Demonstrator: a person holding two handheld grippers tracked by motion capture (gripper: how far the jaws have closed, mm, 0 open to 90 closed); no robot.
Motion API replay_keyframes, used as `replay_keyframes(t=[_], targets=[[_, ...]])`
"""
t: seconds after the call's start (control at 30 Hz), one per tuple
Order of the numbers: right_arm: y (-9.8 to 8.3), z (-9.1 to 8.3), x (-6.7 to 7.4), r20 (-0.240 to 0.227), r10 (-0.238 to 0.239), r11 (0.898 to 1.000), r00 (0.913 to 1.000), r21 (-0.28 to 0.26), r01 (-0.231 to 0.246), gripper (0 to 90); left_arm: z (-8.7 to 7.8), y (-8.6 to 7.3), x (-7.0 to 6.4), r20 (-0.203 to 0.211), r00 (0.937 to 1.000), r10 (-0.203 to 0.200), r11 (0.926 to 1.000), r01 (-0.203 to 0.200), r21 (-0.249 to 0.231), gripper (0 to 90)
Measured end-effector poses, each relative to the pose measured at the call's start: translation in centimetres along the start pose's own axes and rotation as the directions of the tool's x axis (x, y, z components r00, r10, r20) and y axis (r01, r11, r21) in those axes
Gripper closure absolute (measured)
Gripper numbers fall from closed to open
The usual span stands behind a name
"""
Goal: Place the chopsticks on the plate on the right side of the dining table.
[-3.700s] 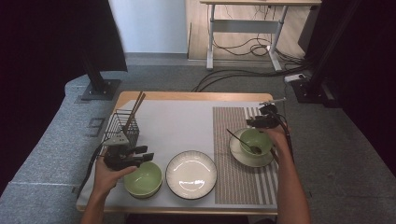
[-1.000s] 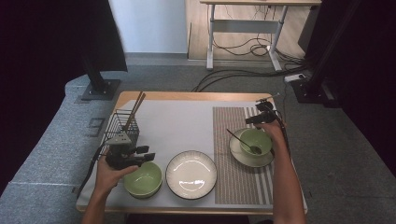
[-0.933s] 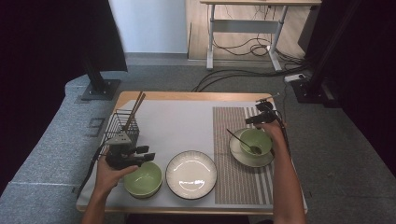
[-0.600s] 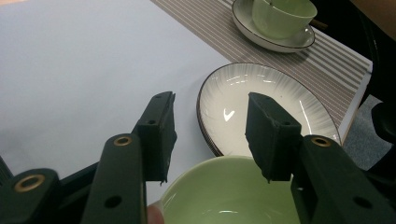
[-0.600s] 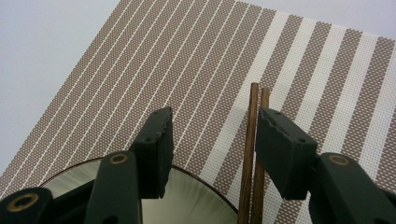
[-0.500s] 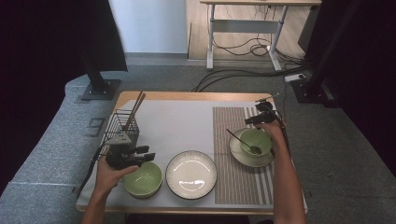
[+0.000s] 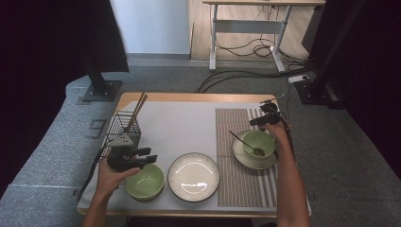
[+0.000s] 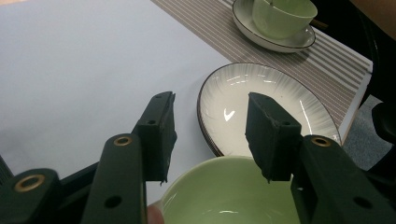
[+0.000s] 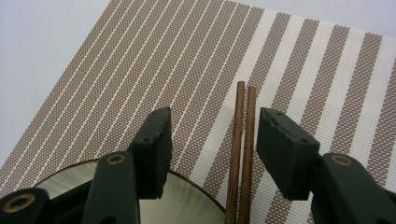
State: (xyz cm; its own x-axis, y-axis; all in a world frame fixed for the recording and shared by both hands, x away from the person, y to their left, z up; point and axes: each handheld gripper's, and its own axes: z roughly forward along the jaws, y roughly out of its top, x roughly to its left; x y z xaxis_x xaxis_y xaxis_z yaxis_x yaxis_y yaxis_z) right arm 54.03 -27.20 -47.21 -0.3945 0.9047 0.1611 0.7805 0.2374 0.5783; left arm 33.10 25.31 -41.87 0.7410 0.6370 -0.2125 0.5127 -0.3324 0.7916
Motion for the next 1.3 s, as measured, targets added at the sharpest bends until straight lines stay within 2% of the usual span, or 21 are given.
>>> replay_keyframes(t=[0.4,0.73,0.9,1.13,1.3], targets=[[0.0,0.2,0.2,-0.019,-0.004,1.000,0.9998,0.028,0.005,46.7,0.0,0.0,0.0,0.001,1.0000,0.000,1.0000,0.000,0.000,52.5],[0.1,0.3,0.5,-0.032,-0.037,0.998,0.9988,0.059,0.038,47.3,0.0,0.0,0.0,0.000,1.0000,0.000,1.0000,0.000,0.000,52.5],[0.5,0.1,1.0,-0.032,-0.059,0.997,0.9978,0.055,0.060,47.3,0.0,0.0,0.0,0.001,1.0000,0.000,1.0000,0.000,0.001,52.5],[0.6,0.1,1.0,-0.022,-0.056,0.997,0.9982,0.051,0.057,47.2,0.0,0.0,0.0,0.002,1.0000,-0.001,1.0000,0.001,0.000,52.5],[0.7,0.0,0.7,-0.010,-0.033,0.999,0.9994,0.036,0.034,47.2,0.0,0.0,0.0,0.002,1.0000,-0.001,1.0000,0.001,0.000,52.4]])
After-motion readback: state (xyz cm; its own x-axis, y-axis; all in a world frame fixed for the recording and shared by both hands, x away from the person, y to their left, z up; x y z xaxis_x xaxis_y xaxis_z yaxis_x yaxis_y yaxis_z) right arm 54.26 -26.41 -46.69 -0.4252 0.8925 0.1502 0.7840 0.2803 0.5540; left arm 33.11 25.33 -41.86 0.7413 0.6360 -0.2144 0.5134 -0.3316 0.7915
